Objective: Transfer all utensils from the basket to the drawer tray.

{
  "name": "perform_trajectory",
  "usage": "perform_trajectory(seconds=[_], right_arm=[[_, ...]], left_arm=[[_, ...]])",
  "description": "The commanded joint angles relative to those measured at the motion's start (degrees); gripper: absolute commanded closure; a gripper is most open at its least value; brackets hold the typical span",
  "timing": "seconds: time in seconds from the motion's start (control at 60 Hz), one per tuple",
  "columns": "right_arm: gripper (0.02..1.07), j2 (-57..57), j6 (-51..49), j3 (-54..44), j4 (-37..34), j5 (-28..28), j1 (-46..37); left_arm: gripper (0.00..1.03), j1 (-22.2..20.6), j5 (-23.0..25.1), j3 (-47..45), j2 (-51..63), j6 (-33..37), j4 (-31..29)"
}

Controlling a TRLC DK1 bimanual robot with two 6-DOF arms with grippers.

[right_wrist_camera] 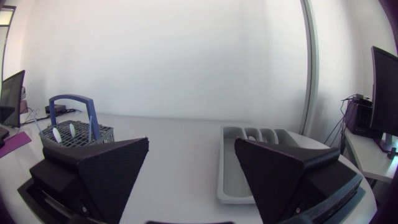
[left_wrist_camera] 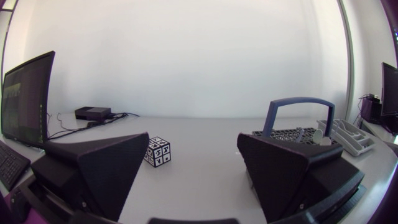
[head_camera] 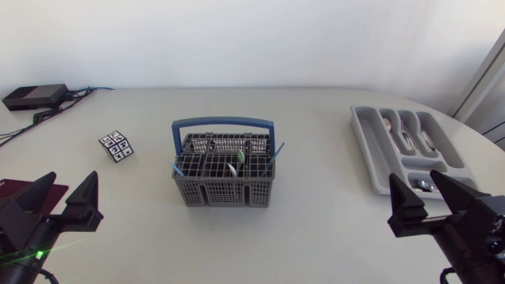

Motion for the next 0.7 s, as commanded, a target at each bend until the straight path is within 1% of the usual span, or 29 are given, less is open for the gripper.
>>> perform_trajectory(seconds=[0.0,0.117,0.2,0.233,0.3,0.383,0.433,0.45,0.5,0.517,0.633,0.667,0.683], right_arm=[[0.07,0.0,1.3,-1.1,-0.2,0.2,-0.4],[0.07,-0.5,0.8,-1.1,-0.2,0.2,-0.4],[0.07,-0.5,0.4,-1.1,-0.2,0.2,-0.2],[0.07,-0.6,0.3,-1.1,-0.1,0.2,0.0],[0.07,-0.6,0.1,-1.1,-0.1,0.3,0.1],[0.07,-0.6,-0.1,-1.0,0.2,0.6,0.2],[0.07,-0.6,-0.4,-0.5,0.2,0.8,0.4],[0.07,-0.6,-0.4,-0.3,0.2,0.8,0.4],[0.07,-0.4,-0.4,0.3,0.2,0.8,0.5],[0.07,-0.3,-0.4,0.6,0.2,0.8,0.5],[0.07,1.1,-0.4,2.1,0.2,0.8,0.9],[0.07,2.1,-0.4,2.5,0.4,0.9,1.3],[0.07,2.6,-0.4,2.6,0.5,0.9,1.4]], left_arm=[[0.04,0.5,-0.5,-2.2,-0.5,-2.0,-0.3],[0.04,0.9,-1.3,-2.1,-0.5,-1.8,0.1],[0.04,1.0,-2.8,-1.5,-0.5,-0.7,0.0],[0.04,1.1,-4.1,-0.7,-0.5,1.1,-0.8],[0.05,1.0,-4.9,1.0,-0.5,5.1,-2.1],[0.11,0.9,-5.2,2.9,-0.2,9.5,-2.6],[0.21,1.1,-6.2,4.2,0.0,14.7,-1.6],[0.28,1.2,-6.5,4.5,0.0,16.2,-0.7],[0.39,1.0,-6.5,5.7,0.1,16.9,-0.1],[0.41,0.8,-6.5,5.9,0.2,16.8,-0.1],[0.41,-0.2,-6.5,6.5,0.8,14.7,0.7],[0.39,-0.2,-6.5,6.5,0.8,14.3,0.7],[0.35,-0.4,-6.5,6.5,0.9,14.0,0.7]])
